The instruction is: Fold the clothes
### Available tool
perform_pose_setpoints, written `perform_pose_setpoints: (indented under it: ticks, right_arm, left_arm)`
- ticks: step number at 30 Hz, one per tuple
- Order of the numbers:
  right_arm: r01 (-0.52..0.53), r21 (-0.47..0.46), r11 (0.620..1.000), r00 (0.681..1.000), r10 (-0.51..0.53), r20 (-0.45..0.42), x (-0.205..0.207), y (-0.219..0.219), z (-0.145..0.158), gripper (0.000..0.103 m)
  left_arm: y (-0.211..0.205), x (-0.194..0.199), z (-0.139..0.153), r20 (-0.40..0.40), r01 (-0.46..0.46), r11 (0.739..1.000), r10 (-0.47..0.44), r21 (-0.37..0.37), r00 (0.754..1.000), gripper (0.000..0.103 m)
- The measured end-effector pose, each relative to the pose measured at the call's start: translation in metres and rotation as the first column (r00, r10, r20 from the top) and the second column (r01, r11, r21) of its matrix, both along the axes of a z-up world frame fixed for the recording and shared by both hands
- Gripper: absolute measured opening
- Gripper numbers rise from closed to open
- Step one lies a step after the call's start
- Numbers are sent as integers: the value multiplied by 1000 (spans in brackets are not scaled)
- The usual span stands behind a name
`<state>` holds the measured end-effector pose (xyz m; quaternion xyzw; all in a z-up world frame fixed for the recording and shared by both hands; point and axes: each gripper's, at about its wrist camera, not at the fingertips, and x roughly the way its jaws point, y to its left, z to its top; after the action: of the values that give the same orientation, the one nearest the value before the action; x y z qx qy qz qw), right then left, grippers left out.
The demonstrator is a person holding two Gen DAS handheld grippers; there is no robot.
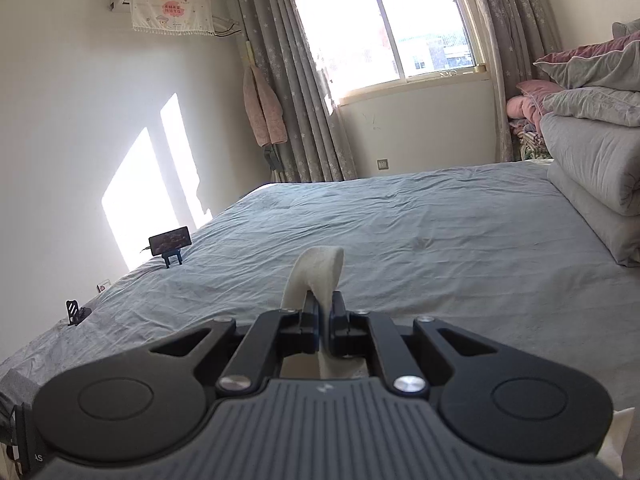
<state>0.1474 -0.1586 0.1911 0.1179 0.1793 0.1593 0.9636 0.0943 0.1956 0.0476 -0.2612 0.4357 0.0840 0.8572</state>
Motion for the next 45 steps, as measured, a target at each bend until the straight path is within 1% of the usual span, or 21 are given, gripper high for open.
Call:
perform_pose_setpoints:
  ticks: [2, 4, 6, 8, 11, 14, 17, 19, 22, 26, 27, 31, 35, 38, 45]
  right_arm:
    - [53, 33, 998, 999, -53, -2, -6, -28, 0, 6]
    - [114, 47, 992, 993, -113, -16, -12, -53, -5, 6]
    - [172, 57, 983, 984, -169, -58, -17, -75, -16, 6]
    - [216, 45, 975, 971, -210, -111, -21, -92, -34, 6]
    - [259, 7, 966, 949, -253, -185, -26, -106, -60, 6]
    - [291, 8, 957, 926, -280, -253, -28, -114, -84, 6]
    - [300, -10, 954, 914, -291, -284, -30, -113, -100, 6]
    - [300, -21, 954, 909, -293, -295, -30, -113, -106, 6]
    - [298, -28, 954, 911, -293, -290, -32, -111, -108, 6]
    - [305, -35, 952, 929, -306, -210, -42, -114, -92, 6]
    - [311, -37, 950, 929, -312, -199, -44, -116, -89, 6]
    - [340, -95, 936, 901, -353, -250, -39, -125, -106, 6]
    - [368, -149, 918, 866, -396, -304, -35, -134, -125, 6]
    - [391, -115, 913, 848, -406, -342, -38, -142, -136, 6]
    - [403, -186, 896, 846, -443, -299, -37, -143, -131, 6]
  left_arm:
    - [-2, 0, 0, 0, 6, 1000, -6, 2, 1000, 75]
    - [-4, 0, 0, -2, 11, 1000, -11, 4, 1000, 76]
    - [-6, 0, -1, -4, 18, 1000, -18, 6, 1000, 76]
    - [-7, 0, -1, -4, 21, 1000, -21, 9, 1000, 77]
    - [-8, 0, -1, -5, 22, 1000, -22, 12, 1000, 77]
    - [-9, 1, -1, -5, 23, 1000, -23, 14, 1000, 77]
    - [-9, 1, -2, -6, 27, 1000, -27, 15, 1000, 78]
    - [-9, 1, -2, -6, 30, 999, -30, 15, 1000, 78]
    - [-9, 2, -2, -7, 31, 999, -31, 12, 999, 78]
    - [-11, 1, -3, -8, 34, 999, -34, 18, 999, 79]
    - [-11, 1, -3, -8, 36, 999, -36, 20, 999, 79]
    - [-13, 0, -3, -8, 42, 999, -42, 25, 999, 79]
    - [-14, 0, -2, -9, 46, 999, -46, 28, 999, 79]
    - [-14, 0, -2, -8, 49, 998, -49, 25, 999, 79]
    - [-16, 1, -2, -7, 58, 998, -58, 30, 998, 80]
